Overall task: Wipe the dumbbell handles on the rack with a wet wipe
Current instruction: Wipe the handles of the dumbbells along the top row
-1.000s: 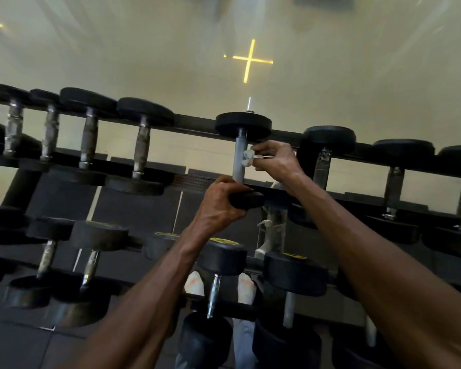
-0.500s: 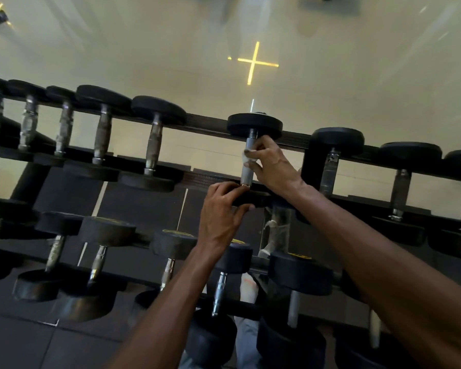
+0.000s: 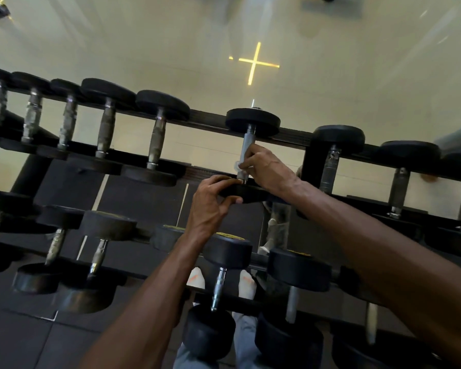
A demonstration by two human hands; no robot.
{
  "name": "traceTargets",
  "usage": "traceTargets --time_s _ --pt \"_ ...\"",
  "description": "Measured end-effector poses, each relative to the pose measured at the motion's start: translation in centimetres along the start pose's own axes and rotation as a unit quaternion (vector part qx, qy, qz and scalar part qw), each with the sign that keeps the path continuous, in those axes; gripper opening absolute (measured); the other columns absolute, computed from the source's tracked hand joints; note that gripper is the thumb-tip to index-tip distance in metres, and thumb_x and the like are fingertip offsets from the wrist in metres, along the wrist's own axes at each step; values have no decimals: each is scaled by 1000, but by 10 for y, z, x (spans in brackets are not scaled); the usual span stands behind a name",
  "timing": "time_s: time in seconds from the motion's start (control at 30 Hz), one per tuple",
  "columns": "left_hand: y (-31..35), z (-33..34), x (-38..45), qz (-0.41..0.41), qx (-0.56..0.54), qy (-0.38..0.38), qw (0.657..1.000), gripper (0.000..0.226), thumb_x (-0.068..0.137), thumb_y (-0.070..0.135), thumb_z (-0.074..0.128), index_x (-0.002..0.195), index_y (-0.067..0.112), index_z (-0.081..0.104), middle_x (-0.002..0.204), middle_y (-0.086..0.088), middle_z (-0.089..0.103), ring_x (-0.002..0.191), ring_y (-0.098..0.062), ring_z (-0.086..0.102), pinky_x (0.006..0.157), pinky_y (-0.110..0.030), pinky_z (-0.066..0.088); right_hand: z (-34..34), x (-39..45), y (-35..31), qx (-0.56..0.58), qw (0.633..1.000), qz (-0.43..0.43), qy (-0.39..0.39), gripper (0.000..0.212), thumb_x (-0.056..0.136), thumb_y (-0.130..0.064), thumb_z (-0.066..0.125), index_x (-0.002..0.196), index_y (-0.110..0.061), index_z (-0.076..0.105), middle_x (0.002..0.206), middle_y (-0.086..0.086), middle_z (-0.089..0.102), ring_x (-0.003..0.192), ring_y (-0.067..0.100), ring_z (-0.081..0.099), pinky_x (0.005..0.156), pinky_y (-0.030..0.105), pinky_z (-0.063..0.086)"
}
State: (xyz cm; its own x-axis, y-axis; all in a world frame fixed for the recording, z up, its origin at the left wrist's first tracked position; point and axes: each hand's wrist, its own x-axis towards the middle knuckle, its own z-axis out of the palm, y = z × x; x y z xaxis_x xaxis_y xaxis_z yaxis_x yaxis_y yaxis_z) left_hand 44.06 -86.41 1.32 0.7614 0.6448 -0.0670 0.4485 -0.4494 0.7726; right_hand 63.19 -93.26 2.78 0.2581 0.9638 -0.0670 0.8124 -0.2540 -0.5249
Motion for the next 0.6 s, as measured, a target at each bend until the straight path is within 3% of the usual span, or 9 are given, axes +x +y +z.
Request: traceTargets --time_s 0.17,0.3,0.4,0.53,0.6 --pt "1 -1 1 -7 -2 -4 1000 43 81 30 85 123 25 75 127 1 66 122 -17 55 104 -29 43 -21 8 3 -66 989 -57 -116 30 99 -4 56 124 -12 71 107 0 50 96 16 48 83 31 45" --pt "-3 -1 2 -10 -6 -7 1000 45 80 32 86 123 25 75 128 1 66 122 -16 54 104 -28 44 -18 11 8 -32 997 -39 -59 22 93 -3 68 111 -11 78 100 0 59 89 9 49 75 26 46" --pt "-5 0 2 -7 -8 -11 1000 46 80 34 86 124 27 75 128 1 66 122 -16 54 103 -28 44 -10 6 4 -29 998 -43 -25 11 93 -12 70 98 -11 79 94 -3 57 81 11 52 72 31 51" --pt "-6 -1 0 -14 -8 -7 1000 52 81 33 86 130 25 71 130 -3 64 124 -18 52 104 -26 41 -4 -5 -10 -58 990 -81 -101 30 97 -41 57 88 -16 73 92 -5 52 79 13 55 73 29 48" --pt "-4 -1 0 -9 -15 -2 1000 50 80 31 87 127 23 72 128 -2 65 122 -19 53 103 -27 42 -8 1 -6 -50 994 -64 -68 31 100 -38 55 90 -12 70 93 -4 53 79 12 55 70 27 48"
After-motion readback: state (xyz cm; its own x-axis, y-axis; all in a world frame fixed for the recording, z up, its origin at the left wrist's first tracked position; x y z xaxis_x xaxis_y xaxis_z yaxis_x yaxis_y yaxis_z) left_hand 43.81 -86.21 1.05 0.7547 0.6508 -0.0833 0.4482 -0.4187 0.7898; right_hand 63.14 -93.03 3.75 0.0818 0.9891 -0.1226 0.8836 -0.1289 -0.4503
